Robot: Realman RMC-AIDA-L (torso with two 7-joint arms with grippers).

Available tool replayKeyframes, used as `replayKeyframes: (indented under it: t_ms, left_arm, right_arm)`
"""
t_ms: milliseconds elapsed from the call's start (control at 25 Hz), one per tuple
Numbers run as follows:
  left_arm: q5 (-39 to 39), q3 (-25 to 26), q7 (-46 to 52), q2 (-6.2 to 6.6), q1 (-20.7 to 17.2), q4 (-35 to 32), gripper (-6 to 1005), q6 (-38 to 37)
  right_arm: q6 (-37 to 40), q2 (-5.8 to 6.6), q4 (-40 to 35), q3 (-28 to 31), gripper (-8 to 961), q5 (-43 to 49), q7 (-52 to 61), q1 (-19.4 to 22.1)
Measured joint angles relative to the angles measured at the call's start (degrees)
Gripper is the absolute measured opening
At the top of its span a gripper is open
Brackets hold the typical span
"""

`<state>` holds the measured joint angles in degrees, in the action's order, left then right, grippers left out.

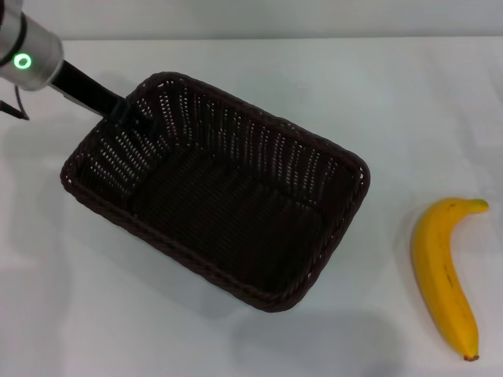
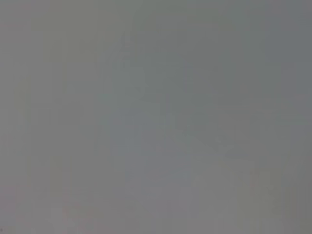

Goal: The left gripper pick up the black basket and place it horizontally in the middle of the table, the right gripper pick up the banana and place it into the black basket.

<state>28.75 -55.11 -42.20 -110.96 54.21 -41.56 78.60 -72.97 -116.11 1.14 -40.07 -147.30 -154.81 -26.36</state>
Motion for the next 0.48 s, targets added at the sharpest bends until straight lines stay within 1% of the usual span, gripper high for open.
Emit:
replayKeyframes:
  t_ms: [120,280,480]
  left_arm:
    - [-0.87,-1.60,0.31,-0.03,0.57,1.24,887,-0.22]
    - [-2.12,-1.86,0.69,-0.03,0.78,1.38,884,-0.54]
    - [-2.16,-1.91,0.51,-0.01,0.59,1.33,707,-1.45]
  right_arm:
    - [-0.02,0.00,0.00,0.00,833,0.00,0.01,-0.08]
    - [-0.05,0.01,0.01,0.00,833,0.00,0.03,-0.09]
    - [-0.10,0.07,-0.02,0.00,832,0.00,0.04,0.20]
